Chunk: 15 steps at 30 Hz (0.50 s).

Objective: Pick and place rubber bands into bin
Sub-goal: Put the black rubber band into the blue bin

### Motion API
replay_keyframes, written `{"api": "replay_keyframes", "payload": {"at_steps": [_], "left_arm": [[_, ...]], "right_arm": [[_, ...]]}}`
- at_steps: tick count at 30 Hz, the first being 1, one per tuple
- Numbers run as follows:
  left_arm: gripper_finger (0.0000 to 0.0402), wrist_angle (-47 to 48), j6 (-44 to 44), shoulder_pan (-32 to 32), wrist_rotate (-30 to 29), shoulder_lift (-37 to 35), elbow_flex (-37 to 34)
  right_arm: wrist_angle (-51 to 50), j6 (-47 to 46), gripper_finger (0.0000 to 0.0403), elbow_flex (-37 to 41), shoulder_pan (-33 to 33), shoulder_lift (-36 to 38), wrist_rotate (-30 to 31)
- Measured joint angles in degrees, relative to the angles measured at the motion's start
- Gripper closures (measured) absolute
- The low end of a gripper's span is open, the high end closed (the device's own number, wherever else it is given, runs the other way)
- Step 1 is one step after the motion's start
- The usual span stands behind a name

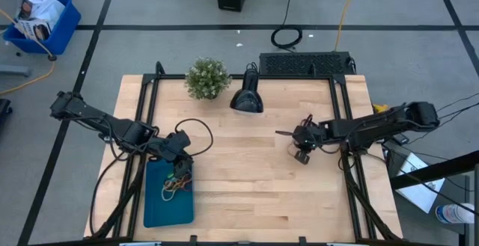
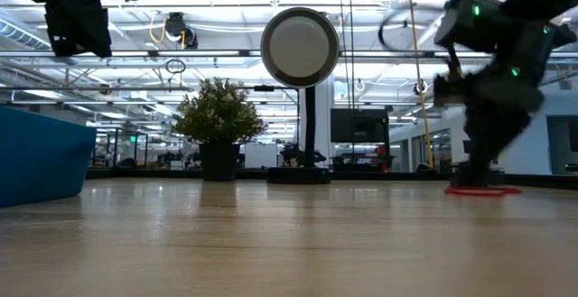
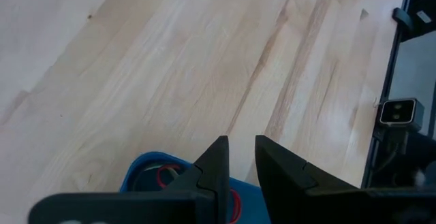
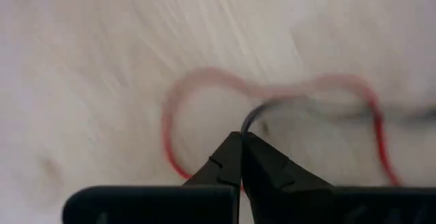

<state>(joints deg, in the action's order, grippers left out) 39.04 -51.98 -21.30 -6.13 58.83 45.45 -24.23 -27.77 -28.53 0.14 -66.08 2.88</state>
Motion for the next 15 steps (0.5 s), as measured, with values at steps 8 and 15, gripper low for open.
{"api": "replay_keyframes", "payload": {"at_steps": [8, 15], "left_arm": [[0.0325, -7.06, 11.74, -0.39, -4.34, 0.07, 0.00], [0.0325, -19.63, 30.77, -2.04, -7.66, 0.45, 0.00]], "right_arm": [[4.04, 0.00, 0.0402, -0.84, 0.02, 7.42, -0.61], [20.16, 0.04, 0.0402, -0.88, 3.20, 10.18, -6.13]]}}
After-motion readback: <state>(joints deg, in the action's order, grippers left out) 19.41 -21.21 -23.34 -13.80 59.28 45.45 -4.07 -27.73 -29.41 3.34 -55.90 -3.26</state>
